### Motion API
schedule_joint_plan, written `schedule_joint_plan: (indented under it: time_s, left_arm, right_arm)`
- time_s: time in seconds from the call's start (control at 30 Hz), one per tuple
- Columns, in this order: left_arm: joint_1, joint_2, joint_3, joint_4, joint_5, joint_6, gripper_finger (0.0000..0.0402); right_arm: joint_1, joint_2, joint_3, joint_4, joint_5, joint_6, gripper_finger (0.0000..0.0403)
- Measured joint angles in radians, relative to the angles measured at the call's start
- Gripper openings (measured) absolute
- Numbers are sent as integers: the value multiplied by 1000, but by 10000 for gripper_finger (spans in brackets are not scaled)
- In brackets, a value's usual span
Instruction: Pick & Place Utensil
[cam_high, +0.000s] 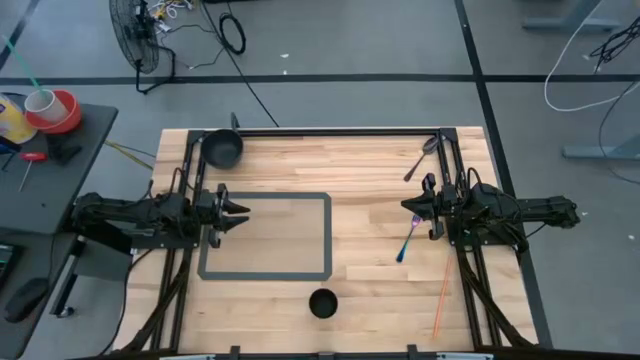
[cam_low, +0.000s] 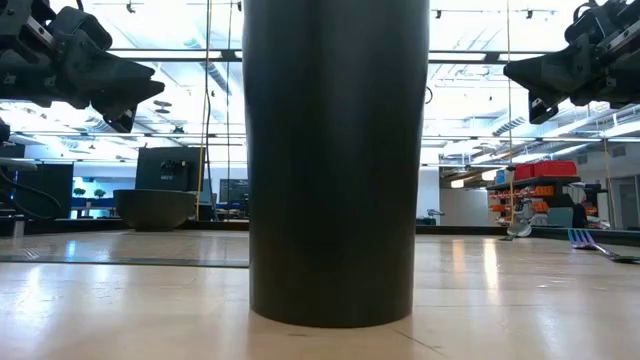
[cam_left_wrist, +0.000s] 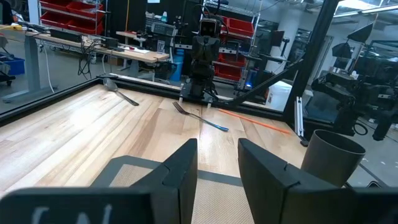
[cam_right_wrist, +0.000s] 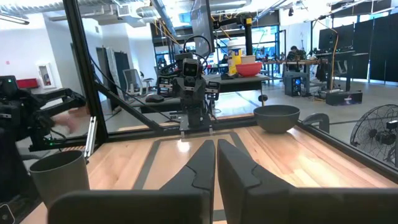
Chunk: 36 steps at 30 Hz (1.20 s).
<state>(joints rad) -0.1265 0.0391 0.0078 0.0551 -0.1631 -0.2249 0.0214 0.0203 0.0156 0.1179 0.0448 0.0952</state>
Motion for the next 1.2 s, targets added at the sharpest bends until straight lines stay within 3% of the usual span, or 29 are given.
schedule_joint_plan:
  time_s: [0.6, 0.83, 1.2]
  left_arm:
    - [0, 0, 0, 0, 0, -1, 119]
    - [0, 0, 0, 33, 27, -88, 119]
    - [31, 61, 24, 90, -100, -137, 119]
  right_arm:
    - [0, 0, 0, 0, 0, 0, 23]
    - [0, 0, 0, 0, 0, 0, 23]
    - [0, 0, 0, 0, 0, 0, 23]
